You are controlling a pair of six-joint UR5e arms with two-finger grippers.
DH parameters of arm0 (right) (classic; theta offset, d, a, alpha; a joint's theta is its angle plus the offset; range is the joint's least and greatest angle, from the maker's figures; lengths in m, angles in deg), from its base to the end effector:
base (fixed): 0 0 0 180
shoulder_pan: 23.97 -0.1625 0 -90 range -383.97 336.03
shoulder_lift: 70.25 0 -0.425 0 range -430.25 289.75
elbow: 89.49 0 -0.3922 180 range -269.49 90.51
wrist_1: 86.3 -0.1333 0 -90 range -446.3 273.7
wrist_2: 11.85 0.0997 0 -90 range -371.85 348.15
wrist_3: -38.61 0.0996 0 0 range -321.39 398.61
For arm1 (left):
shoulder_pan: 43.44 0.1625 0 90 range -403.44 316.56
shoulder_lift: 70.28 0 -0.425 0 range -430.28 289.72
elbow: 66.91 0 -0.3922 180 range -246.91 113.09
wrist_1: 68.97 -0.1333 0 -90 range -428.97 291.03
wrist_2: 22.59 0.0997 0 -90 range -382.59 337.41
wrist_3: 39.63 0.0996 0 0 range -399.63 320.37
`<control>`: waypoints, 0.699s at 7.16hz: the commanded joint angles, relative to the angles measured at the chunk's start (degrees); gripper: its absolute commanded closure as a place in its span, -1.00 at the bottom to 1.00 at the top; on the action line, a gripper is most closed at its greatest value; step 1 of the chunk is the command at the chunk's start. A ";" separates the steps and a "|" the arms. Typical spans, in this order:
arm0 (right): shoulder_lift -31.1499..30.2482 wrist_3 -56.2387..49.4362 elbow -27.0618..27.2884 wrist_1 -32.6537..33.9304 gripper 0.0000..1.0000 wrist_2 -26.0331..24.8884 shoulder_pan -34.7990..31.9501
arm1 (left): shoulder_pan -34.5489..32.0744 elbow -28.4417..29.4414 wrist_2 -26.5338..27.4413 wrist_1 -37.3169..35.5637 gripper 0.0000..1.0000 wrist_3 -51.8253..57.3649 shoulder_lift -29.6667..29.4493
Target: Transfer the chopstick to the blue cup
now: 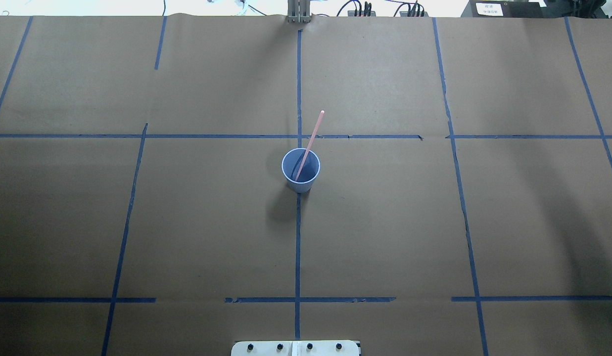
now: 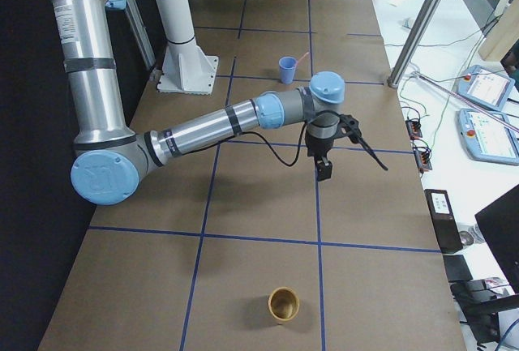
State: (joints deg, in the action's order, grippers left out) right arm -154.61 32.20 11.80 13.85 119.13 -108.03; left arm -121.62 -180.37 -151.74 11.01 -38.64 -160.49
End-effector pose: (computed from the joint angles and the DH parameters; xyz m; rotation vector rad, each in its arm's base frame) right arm 0.0133 -0.5291 0.5341 0.1165 -0.7158 -0.2484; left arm 0.0286 -0.4802 0.4816 0.1643 0.7011 0.2953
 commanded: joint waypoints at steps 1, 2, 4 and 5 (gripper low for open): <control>-5.96 -9.28 -1.80 1.54 -0.99 3.48 -5.14 | -5.74 7.16 -8.27 -3.17 -1.00 6.48 -0.14; -7.91 -12.54 -1.53 1.98 -0.99 3.49 -6.89 | -7.32 7.98 -8.49 -3.16 -1.00 7.18 -0.05; -9.07 -13.19 -1.79 3.82 -0.99 3.57 -7.78 | -7.60 7.63 -7.96 -3.34 -1.00 7.19 0.22; -9.33 -13.19 -1.97 3.83 -0.99 3.49 -8.04 | -7.51 7.90 -7.79 -3.60 -1.00 7.19 0.65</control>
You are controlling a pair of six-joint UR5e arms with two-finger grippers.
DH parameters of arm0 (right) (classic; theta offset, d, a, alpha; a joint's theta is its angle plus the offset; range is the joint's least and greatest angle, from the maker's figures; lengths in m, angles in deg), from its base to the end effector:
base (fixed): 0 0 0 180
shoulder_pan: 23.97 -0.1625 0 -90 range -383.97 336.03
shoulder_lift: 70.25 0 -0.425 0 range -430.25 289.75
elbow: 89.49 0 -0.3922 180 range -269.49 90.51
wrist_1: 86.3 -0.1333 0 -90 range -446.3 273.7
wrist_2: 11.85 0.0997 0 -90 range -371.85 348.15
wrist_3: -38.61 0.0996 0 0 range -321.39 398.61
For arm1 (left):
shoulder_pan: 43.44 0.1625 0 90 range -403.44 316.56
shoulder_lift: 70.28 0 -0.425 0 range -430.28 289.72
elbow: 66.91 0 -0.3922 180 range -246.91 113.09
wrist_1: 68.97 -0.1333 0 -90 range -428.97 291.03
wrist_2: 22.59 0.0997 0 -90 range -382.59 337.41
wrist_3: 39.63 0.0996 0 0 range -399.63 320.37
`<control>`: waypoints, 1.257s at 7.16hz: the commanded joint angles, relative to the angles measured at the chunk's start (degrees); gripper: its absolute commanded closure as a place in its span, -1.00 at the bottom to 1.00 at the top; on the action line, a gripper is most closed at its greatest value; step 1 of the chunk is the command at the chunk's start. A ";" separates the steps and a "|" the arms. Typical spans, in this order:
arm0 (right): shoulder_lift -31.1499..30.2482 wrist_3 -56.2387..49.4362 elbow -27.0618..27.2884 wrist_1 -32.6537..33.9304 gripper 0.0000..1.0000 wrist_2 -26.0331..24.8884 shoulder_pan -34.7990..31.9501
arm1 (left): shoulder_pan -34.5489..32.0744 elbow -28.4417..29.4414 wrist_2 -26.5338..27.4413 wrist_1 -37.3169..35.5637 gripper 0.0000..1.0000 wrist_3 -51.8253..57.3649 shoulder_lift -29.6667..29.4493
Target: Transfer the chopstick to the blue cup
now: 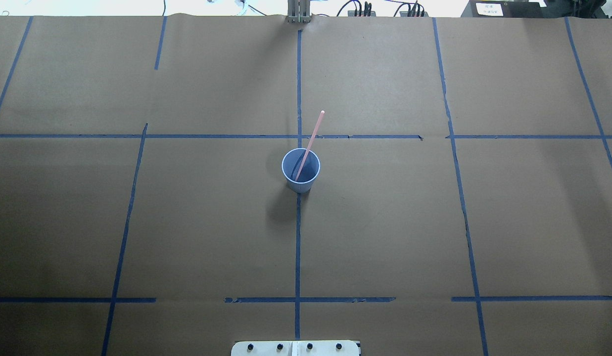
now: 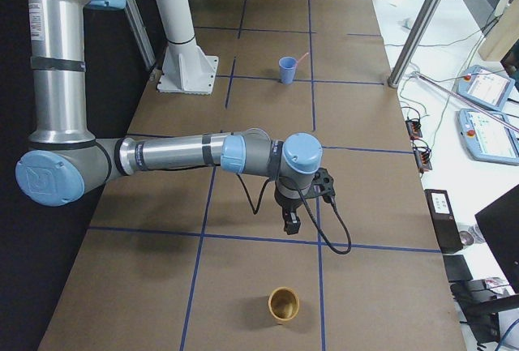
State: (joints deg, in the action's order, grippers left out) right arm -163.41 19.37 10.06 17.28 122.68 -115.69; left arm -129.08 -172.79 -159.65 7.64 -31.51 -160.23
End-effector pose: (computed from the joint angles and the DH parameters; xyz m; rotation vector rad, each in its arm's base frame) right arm 0.0771 -0.4543 0.6261 0.0241 -0.7868 -0.2411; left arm -0.0238 -0.4827 0.5441 0.0672 0.8213 0.2229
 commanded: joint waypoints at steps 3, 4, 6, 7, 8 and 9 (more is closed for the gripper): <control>-3.16 -0.36 -0.32 -0.30 -1.00 -0.06 -1.10 | -0.05 -0.13 0.13 -1.54 -1.00 0.05 3.29; -3.17 -0.45 -0.32 -0.39 -1.00 -0.32 -1.10 | 0.04 0.58 0.13 -1.46 -1.00 0.05 3.29; -2.30 -0.71 -0.06 -0.04 -1.00 -0.32 -1.10 | 0.04 -0.38 0.04 -0.50 -1.00 0.05 4.08; -3.16 0.07 1.16 0.05 -1.00 0.20 -1.10 | -0.05 -0.64 0.04 -0.58 -1.00 0.05 4.69; -3.43 0.08 1.26 0.05 -1.00 0.29 -1.10 | 0.04 -0.91 -0.13 -0.50 -1.00 0.05 5.66; -3.44 0.16 0.47 -0.13 -1.00 0.21 -1.10 | 0.04 -0.30 -0.05 -0.50 -1.00 -0.12 5.67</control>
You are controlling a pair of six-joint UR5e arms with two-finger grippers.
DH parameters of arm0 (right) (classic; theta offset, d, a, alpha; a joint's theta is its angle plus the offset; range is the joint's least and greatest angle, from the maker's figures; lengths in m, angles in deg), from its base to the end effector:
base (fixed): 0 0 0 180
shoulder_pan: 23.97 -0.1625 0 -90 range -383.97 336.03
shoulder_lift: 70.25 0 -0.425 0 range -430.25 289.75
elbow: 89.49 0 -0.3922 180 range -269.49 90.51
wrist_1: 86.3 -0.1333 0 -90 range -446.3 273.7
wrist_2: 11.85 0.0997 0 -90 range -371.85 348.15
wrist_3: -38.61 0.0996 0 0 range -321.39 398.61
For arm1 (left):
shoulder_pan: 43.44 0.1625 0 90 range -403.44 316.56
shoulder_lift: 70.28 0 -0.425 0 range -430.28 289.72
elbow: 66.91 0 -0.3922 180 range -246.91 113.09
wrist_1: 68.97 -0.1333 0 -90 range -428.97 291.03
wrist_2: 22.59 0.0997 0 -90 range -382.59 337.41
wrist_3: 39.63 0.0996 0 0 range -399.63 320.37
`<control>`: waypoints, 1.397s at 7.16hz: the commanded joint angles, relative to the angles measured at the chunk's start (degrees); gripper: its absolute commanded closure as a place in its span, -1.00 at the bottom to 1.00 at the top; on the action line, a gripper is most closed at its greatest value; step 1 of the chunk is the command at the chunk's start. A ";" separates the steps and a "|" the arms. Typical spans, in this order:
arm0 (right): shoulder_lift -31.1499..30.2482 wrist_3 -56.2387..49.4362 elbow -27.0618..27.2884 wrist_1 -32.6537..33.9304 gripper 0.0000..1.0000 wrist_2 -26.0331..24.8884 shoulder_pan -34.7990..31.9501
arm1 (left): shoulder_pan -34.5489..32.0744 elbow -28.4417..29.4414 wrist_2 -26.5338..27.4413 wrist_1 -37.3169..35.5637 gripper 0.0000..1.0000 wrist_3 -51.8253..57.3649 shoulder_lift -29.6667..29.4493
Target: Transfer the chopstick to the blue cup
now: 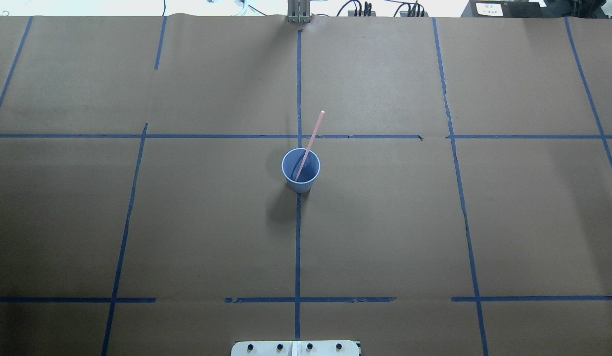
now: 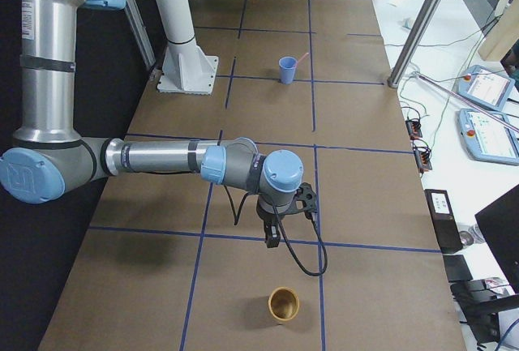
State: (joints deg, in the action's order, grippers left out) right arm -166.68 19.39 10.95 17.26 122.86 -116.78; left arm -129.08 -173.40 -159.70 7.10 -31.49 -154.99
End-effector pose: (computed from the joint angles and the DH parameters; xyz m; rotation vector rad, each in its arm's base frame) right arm 0.0842 -0.4266 0.6437 -0.0065 -0.7957 -0.2061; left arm -0.0266 -0.4452 0.5820 -0.0178 0.8244 0.1861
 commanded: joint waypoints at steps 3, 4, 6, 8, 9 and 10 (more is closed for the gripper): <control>-0.69 0.24 -0.86 -0.11 -1.00 1.26 0.00 | 0.12 0.49 -0.43 -0.04 -1.00 -0.41 0.25; -0.60 0.24 -1.99 -0.11 -1.00 1.52 0.00 | 0.12 0.93 -0.52 -0.04 -1.00 -0.41 0.25; -0.16 0.24 -2.09 -0.20 -1.00 1.44 0.09 | 0.03 4.17 -0.52 0.05 -1.00 -0.32 -0.27; 0.37 0.24 -3.14 -1.86 -1.00 1.00 0.17 | -0.41 5.06 -0.52 -0.04 -1.00 -0.67 -0.89; 0.28 1.89 -4.54 -6.48 -1.00 0.47 0.09 | -0.41 5.32 -0.44 -0.04 -1.00 -0.67 -0.89; -0.24 3.56 -5.25 -9.58 -1.00 0.47 0.09 | -0.41 5.50 -0.44 -0.04 -1.00 -0.76 -0.80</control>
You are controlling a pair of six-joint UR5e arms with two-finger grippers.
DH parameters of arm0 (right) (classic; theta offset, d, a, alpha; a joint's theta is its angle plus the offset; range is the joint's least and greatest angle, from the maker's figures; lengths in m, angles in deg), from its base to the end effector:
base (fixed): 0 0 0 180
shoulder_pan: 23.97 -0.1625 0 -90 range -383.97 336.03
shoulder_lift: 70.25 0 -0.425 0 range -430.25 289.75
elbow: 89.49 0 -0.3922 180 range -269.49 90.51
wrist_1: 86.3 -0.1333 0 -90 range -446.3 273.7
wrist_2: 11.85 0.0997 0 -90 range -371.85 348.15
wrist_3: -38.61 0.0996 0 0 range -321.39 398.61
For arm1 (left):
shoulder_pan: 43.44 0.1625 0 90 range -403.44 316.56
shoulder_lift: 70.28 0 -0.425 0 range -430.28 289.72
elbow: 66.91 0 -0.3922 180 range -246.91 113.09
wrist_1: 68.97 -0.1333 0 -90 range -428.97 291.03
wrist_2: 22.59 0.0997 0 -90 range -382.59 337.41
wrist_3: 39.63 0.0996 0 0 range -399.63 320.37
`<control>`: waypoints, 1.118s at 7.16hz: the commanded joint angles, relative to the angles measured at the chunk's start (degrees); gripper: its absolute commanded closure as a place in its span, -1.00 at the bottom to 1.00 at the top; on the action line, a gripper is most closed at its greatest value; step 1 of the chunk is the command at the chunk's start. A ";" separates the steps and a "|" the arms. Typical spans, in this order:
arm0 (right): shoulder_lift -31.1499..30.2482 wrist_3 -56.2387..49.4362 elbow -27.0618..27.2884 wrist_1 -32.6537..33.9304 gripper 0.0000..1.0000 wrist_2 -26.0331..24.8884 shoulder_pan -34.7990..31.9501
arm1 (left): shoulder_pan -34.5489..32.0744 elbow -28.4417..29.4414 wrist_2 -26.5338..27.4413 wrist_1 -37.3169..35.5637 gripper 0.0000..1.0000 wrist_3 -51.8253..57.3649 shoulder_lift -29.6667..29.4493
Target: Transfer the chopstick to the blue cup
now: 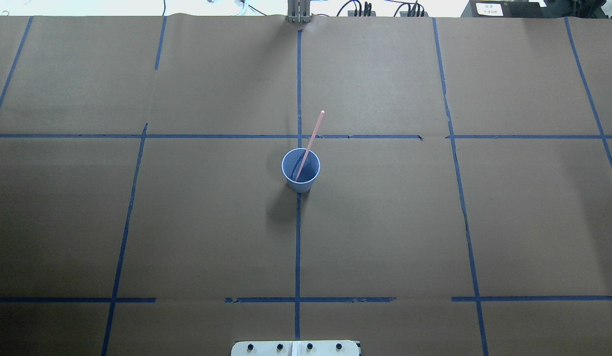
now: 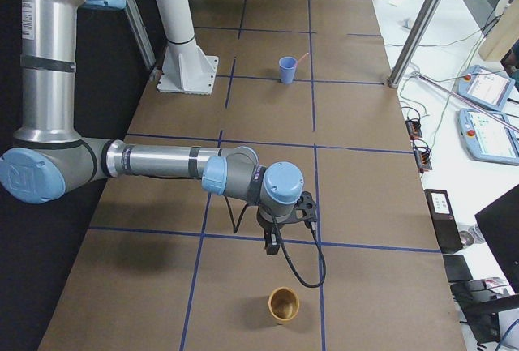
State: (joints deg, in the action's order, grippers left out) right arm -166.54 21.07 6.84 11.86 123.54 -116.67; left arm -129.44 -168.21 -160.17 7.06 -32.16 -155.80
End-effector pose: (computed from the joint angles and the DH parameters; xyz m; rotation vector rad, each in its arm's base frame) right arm 0.0828 -0.4310 0.6680 0.0068 -0.8033 -0.1888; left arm -0.0285 -0.4499 0.6187 -0.0924 0.8331 0.1365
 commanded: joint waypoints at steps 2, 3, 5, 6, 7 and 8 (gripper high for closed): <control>-0.56 1.89 -2.64 -8.05 -1.00 -0.13 0.07 | -3.01 1.27 -0.05 0.34 -1.00 0.08 -0.43; -0.57 1.89 -2.81 -8.16 -1.00 -0.04 0.16 | -4.16 1.36 -0.14 0.52 -1.00 0.17 -0.78; -0.39 1.46 -2.55 -8.24 -1.00 0.14 0.42 | -4.26 2.24 -0.14 1.39 -1.00 0.00 -0.87; -0.30 1.28 -2.20 -8.25 -1.00 0.22 0.85 | -4.26 4.16 -0.14 3.66 -1.00 -0.61 -1.04; -0.13 1.28 -2.11 -8.25 -1.00 0.40 0.95 | -4.26 4.87 -0.06 6.12 -1.00 -3.58 -1.22; -0.13 1.45 -0.46 -8.16 -1.00 0.40 0.95 | -4.17 4.88 0.03 6.76 -1.00 -5.17 -1.66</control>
State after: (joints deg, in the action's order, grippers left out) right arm -166.74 22.43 4.99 3.63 123.86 -115.82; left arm -133.67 -163.83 -160.24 12.20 -35.03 -157.03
